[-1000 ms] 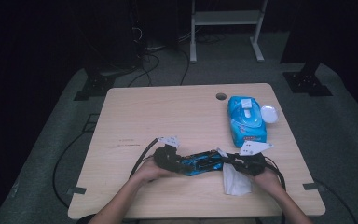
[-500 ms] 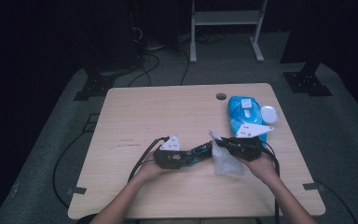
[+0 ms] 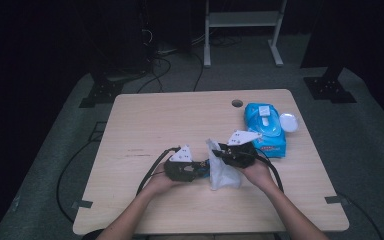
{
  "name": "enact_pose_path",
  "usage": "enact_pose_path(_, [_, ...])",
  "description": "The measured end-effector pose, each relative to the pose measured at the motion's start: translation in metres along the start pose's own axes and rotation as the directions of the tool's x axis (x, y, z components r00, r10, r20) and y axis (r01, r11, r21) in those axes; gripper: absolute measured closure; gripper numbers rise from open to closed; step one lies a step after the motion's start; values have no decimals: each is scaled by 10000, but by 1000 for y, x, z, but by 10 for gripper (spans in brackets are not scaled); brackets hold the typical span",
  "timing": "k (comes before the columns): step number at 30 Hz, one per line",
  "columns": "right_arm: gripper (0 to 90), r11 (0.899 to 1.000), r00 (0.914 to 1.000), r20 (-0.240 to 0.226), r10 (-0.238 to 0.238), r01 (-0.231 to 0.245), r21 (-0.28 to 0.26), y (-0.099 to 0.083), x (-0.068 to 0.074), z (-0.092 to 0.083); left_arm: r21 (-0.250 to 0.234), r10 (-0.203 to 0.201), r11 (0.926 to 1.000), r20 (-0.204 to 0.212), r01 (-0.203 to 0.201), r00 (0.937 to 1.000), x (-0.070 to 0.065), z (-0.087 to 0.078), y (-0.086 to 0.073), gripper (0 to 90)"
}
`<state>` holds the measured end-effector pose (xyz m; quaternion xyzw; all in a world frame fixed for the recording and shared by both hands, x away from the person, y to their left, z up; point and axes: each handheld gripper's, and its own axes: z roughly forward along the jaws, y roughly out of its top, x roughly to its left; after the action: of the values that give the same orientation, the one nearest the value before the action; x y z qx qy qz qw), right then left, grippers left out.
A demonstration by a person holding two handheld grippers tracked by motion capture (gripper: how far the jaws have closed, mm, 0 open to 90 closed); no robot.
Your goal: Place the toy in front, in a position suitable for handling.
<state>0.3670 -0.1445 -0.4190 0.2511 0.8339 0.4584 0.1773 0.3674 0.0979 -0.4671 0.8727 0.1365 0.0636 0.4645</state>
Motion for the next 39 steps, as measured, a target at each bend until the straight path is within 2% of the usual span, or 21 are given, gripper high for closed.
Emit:
enact_pose_path(1, [646, 10000, 10000, -36, 69, -69, -55, 0, -1, -2, 4, -26, 10000, -6, 26, 10000, 0, 0, 0, 627])
enact_pose_path(3, [571, 9997, 9997, 260, -9, 16, -252, 2, -2, -8, -42, -52, 10000, 14, 52, 10000, -1, 0, 1, 614])
enact_pose_path(5, [542, 9994, 9993, 365, -65, 77, -342, 4, -4, -15, -41, 42, 10000, 10, -42, 10000, -1, 0, 1, 607])
enact_pose_path(7, [515, 9983, 9977, 637, -230, 263, -523, 6, -4, -22, -32, -36, 10000, 15, 36, 10000, -1, -1, 2, 589])
enact_pose_path(10, [516, 9960, 9948, 951, -368, 443, -773, 6, -2, -32, -100, -72, 9999, -3, 72, 10000, -1, -3, 2, 573])
enact_pose_path(13, [573, 9911, 9936, 930, -639, 741, -1105, 2, 7, -36, -123, -135, 9998, 3, 135, 9999, 0, -4, 2, 558])
enact_pose_path(14, [606, 9898, 9922, 934, -828, 928, -1080, 1, 10, -34, -103, -174, 9998, -7, 174, 9998, 1, -4, 2, 550])
enact_pose_path(16, [614, 9888, 9910, 797, -1078, 1153, -952, -3, 16, -30, -92, -199, 9998, -9, 199, 9998, 1, -4, 1, 531])
enact_pose_path(18, [617, 9901, 9886, 877, -1225, 1278, -582, -6, 20, -23, -180, -355, 9992, -1, 355, 9994, 1, -5, 1, 547])
enact_pose_path(20, [618, 9929, 9938, 537, -975, 1008, -638, -9, 18, -18, -172, -413, 9990, 12, 414, 9991, 1, -6, 1, 602])
enact_pose_path(22, [634, 9962, 9965, 393, -744, 761, -429, -12, 15, -12, -86, -313, 9995, 38, 314, 9995, 0, -5, 0, 645])
enact_pose_path(26, [668, 9990, 9991, 97, -413, 414, -159, -20, 10, -2, 146, 21, 9999, -26, -21, 10000, -1, -1, 0, 657])
enact_pose_path(29, [779, 9985, 9991, 101, -420, 423, -359, -21, 12, -1, 141, 64, 9999, -56, -63, 10000, -1, -1, 0, 660])
enact_pose_path(32, [843, 9978, 9984, 90, -564, 567, -352, -21, 12, 0, 97, 75, 9999, -91, -74, 9999, -1, -3, 0, 663])
enact_pose_path(35, [853, 9975, 9972, 313, -672, 679, -191, -20, 11, -2, 116, 157, 9998, -166, -155, 9997, -1, -4, 0, 670])
enact_pose_path(39, [856, 9992, 9984, 435, -351, 358, -161, -21, 10, -3, 101, 187, 9998, -176, -186, 9997, -2, -4, 0, 672])
